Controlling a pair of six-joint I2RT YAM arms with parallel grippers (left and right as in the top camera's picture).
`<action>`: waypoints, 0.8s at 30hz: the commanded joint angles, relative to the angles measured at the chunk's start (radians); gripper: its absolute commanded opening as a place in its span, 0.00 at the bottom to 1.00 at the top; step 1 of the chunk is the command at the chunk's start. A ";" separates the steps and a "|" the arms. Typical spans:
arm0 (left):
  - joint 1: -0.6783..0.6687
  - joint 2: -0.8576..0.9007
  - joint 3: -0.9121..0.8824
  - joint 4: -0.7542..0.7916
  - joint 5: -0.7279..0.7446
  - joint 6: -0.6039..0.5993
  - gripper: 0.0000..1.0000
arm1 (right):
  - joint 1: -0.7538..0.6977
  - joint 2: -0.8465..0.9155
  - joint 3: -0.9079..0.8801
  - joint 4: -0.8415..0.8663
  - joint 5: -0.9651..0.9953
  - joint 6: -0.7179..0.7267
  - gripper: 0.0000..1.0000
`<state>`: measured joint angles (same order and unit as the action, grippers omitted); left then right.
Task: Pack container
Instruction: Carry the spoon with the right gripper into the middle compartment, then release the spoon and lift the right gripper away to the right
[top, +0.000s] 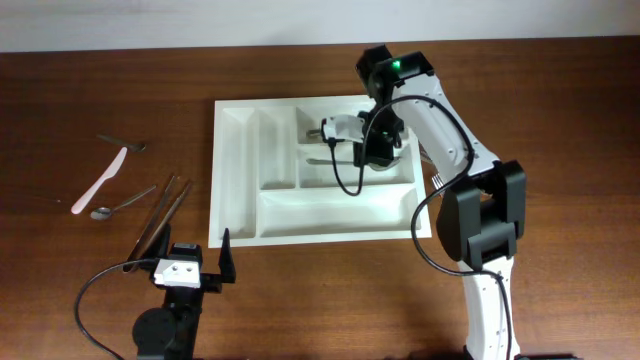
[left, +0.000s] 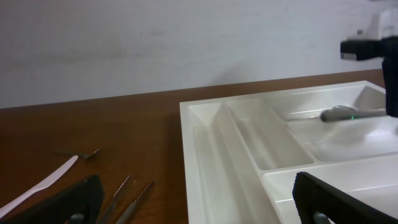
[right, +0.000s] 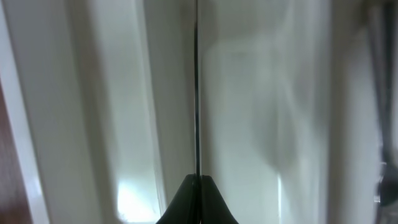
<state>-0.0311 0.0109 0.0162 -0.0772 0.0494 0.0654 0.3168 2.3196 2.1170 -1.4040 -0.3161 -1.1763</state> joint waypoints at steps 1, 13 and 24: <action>0.006 -0.006 -0.008 0.003 0.007 0.019 0.99 | -0.023 -0.005 -0.056 0.023 -0.013 -0.047 0.04; 0.006 -0.006 -0.008 0.003 0.007 0.019 0.99 | -0.023 -0.008 -0.059 0.095 -0.048 0.015 0.45; 0.006 -0.006 -0.008 0.003 0.007 0.019 0.99 | -0.161 -0.019 0.324 -0.024 0.037 0.776 0.88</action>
<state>-0.0311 0.0109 0.0166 -0.0772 0.0494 0.0650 0.2333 2.3192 2.3779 -1.3712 -0.3141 -0.7048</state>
